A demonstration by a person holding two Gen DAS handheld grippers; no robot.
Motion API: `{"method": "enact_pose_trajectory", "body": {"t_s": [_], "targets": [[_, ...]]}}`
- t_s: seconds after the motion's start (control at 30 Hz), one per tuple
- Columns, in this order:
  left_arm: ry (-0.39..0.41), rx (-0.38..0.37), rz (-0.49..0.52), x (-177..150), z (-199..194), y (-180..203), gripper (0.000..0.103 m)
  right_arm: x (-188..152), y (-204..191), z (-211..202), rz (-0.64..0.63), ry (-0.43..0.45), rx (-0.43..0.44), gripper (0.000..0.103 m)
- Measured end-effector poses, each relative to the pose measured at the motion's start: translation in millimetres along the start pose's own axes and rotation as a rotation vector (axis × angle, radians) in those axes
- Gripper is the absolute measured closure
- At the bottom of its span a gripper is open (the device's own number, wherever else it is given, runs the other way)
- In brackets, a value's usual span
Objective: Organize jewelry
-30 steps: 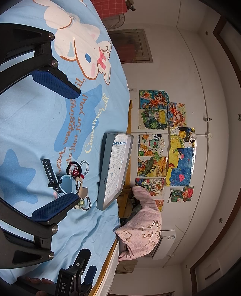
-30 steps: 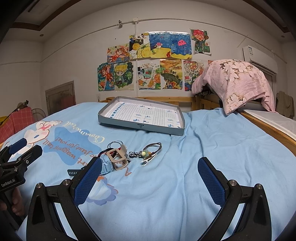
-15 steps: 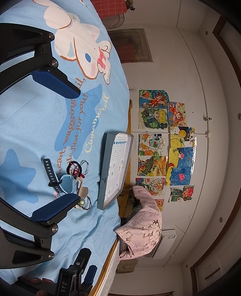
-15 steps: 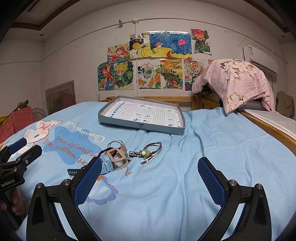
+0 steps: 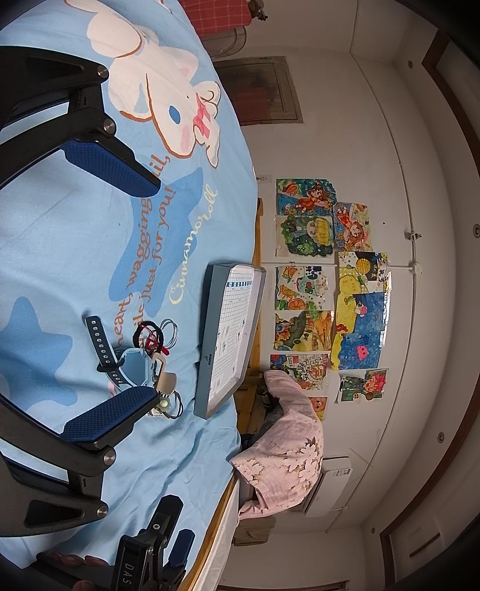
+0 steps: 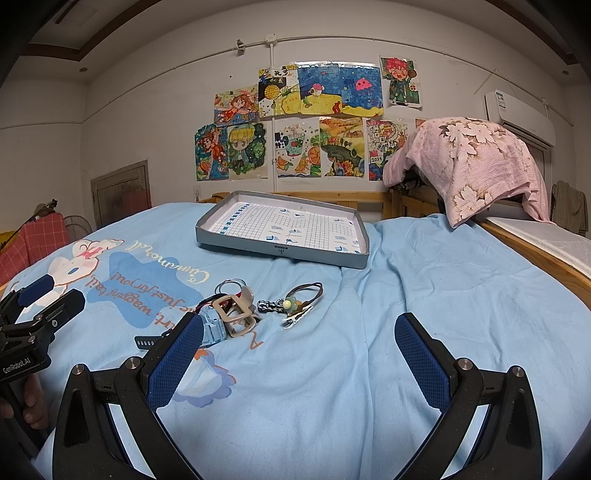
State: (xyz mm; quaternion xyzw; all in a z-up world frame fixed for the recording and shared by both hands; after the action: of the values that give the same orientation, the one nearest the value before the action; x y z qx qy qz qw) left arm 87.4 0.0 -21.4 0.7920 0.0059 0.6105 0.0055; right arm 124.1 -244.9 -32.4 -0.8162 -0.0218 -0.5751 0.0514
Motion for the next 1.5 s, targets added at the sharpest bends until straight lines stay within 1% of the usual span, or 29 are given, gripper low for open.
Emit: {"method": "enact_pose_trajectory", "body": {"t_s": [1.03, 1.17, 1.2, 1.23, 1.37, 1.5], "targets": [[-0.001, -0.001, 0.002, 0, 0, 0, 0.0, -2, -2, 3, 0.001, -0.004, 0.0, 0.001], [-0.013, -0.039, -0.009, -1, 0, 2, 0.0, -5, -2, 4, 0.012, -0.005, -0.008, 0.001], [-0.018, -0.045, -0.012, -2, 0, 4, 0.0, -8, -3, 5, 0.017, -0.004, -0.007, 0.001], [-0.025, -0.055, -0.017, -2, 2, 5, 0.0, -19, -6, 11, 0.024, -0.004, -0.007, 0.001], [-0.056, -0.097, -0.032, -2, 9, 11, 0.0, -14, 3, 13, 0.043, -0.001, -0.012, 0.001], [-0.085, -0.135, -0.04, 2, 18, 18, 0.0, 3, 9, 16, 0.02, 0.003, -0.016, 0.001]]}}
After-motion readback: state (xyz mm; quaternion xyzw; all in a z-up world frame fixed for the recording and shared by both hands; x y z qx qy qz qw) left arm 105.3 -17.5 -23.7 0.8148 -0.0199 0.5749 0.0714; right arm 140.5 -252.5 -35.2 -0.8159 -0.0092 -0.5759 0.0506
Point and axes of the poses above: each gripper's, at about its wrist camera, not at the fingertips, and z roughly the way its jaws point, y to its right, x to its top, the point moved 9 cm from there along z, roughly the way its jaws point, and after that the axes turned 1 degree about -y, right-handed, at the moved point
